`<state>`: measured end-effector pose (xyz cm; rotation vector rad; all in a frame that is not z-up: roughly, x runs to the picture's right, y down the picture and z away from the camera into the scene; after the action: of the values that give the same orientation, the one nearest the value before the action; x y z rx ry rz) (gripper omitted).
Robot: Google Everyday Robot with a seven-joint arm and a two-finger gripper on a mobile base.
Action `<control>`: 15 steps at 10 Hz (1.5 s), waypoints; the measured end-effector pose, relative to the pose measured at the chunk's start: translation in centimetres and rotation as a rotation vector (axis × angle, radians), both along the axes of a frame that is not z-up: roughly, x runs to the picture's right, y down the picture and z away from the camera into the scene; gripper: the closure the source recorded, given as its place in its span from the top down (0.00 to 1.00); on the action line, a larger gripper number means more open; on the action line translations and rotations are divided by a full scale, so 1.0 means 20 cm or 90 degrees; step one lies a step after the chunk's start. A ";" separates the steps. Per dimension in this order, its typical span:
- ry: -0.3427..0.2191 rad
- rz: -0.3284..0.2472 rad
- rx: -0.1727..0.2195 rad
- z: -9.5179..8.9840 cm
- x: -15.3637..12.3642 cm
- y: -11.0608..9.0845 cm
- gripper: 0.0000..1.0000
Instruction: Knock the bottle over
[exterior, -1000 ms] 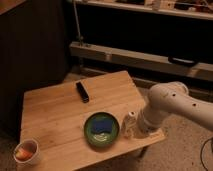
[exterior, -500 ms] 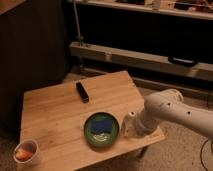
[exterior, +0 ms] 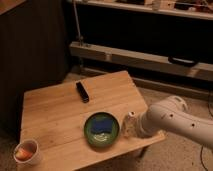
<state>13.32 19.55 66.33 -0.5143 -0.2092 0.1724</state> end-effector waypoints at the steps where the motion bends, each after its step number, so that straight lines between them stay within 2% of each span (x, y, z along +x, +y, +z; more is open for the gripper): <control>1: -0.001 0.001 0.009 0.01 0.00 -0.01 0.00; 6: -0.006 -0.001 0.045 0.08 0.00 -0.10 0.00; 9: -0.025 -0.024 0.065 0.15 -0.03 -0.18 0.00; 11: -0.044 -0.051 0.078 0.20 -0.11 -0.25 0.00; 15: -0.079 -0.098 0.096 0.23 -0.22 -0.33 0.00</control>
<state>8.99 12.99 70.89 -0.3889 -0.2998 -0.0250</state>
